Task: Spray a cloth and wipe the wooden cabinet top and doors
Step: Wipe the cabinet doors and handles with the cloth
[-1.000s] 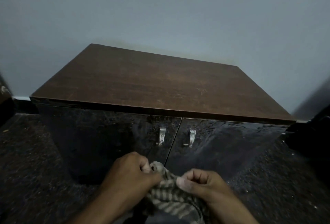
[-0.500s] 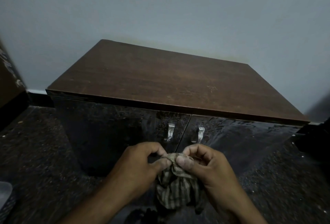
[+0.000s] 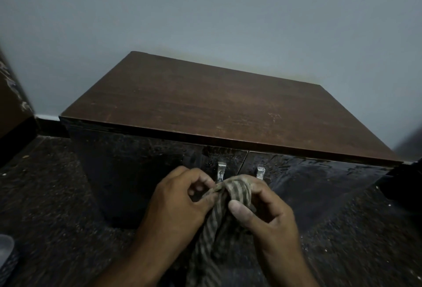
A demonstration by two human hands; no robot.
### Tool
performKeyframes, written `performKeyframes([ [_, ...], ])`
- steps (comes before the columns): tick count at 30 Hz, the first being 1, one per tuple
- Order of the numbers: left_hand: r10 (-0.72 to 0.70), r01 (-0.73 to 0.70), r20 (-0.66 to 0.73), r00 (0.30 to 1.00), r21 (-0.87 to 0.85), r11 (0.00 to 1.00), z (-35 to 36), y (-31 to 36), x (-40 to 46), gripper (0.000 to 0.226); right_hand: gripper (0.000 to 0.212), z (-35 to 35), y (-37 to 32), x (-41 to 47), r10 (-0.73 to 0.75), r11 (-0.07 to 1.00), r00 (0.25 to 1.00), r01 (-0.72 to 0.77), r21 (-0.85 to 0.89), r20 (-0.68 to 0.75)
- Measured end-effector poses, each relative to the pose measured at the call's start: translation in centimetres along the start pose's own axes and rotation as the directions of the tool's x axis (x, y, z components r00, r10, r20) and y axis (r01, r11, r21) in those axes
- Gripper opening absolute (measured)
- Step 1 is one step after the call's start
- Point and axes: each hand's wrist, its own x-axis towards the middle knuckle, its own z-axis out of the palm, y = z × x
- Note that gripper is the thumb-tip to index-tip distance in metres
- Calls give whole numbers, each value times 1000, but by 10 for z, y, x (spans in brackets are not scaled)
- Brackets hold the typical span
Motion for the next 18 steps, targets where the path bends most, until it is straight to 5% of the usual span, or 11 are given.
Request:
performKeyframes([
  [3, -7, 7, 101, 995, 3, 1000, 0, -1, -4, 16, 30, 14, 18, -6, -88, 992, 989, 75, -104, -120],
  [7, -76, 80, 94, 993, -44, 996, 0, 2, -2, 20, 21, 24, 33, 0, -361, 841, 890, 181, -511, -280],
  [13, -56, 53, -109, 992, -30, 998, 2, 1, 4, 12, 26, 28, 29, 23, -554, 517, 831, 388, -763, 47],
  [16, -6, 6, -142, 990, -4, 1000, 6, 3, 4, 14, 31, 28, 30, 37, -658, 350, 746, 426, -834, 105],
  [18, 28, -27, -162, 986, 9, 1000, 7, 3, 5, 19, 15, 24, 36, 44, -701, 321, 707, 432, -843, 95],
])
